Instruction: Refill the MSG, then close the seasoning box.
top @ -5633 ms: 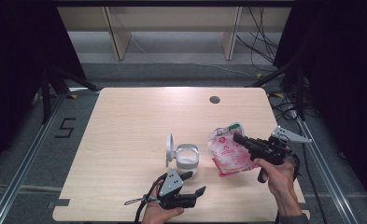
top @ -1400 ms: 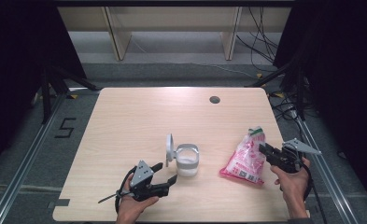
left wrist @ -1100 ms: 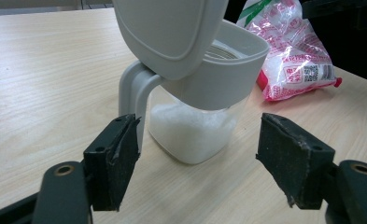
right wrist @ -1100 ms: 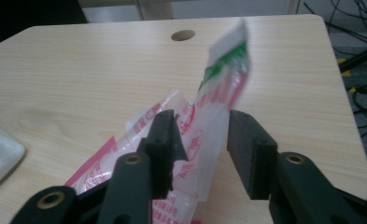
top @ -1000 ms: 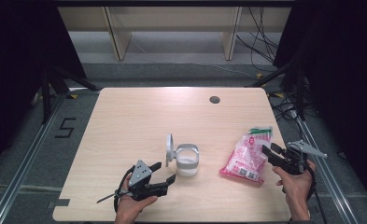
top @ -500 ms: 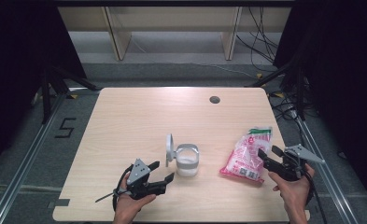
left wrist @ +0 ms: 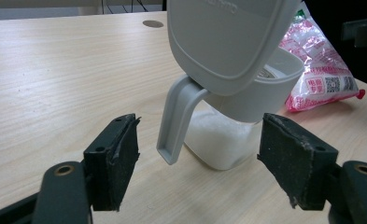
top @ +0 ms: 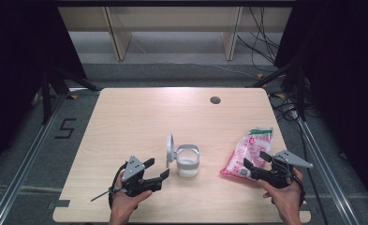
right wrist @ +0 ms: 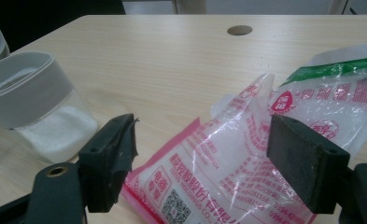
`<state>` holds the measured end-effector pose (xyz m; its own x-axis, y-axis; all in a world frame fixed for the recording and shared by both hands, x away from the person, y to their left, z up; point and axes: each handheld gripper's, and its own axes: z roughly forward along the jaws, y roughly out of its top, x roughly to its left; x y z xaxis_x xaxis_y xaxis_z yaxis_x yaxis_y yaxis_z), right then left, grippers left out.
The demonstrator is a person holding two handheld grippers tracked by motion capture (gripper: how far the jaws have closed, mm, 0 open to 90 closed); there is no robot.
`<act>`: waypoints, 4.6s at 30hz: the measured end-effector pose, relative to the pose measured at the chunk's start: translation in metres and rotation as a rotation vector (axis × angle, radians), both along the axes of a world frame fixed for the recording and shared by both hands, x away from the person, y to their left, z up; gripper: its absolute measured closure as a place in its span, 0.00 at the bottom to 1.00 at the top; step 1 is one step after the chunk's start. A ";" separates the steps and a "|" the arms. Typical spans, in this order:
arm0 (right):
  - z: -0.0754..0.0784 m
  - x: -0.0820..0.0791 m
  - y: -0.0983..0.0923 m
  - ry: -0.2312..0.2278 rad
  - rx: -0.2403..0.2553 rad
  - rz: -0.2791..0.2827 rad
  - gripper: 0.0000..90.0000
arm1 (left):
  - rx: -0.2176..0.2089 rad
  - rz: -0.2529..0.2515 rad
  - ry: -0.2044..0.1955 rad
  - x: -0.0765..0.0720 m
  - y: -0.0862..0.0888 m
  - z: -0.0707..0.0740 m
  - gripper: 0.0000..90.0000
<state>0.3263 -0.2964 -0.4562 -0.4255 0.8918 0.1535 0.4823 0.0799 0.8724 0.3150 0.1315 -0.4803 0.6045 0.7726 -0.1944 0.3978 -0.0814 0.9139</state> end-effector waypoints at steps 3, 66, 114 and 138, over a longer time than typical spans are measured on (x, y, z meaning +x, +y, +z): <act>-0.002 0.000 0.003 0.000 0.002 0.012 0.27 | -0.004 -0.004 -0.012 0.002 0.002 0.001 0.33; -0.007 -0.012 0.022 0.013 -0.007 0.084 0.28 | 0.086 -0.102 -0.204 0.018 -0.014 0.040 0.99; -0.008 -0.016 0.024 0.018 -0.015 0.108 0.29 | 0.093 -0.138 -0.185 0.014 -0.034 0.047 0.40; -0.010 -0.018 0.029 0.038 -0.006 0.110 0.29 | 0.070 -0.083 -0.150 0.009 -0.013 0.034 0.30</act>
<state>0.3087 -0.2677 -0.4661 -0.5146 0.8411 0.1663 0.5032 0.1392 0.8529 0.3244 0.1185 -0.4465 0.6849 0.7273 -0.0447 0.2471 -0.1742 0.9532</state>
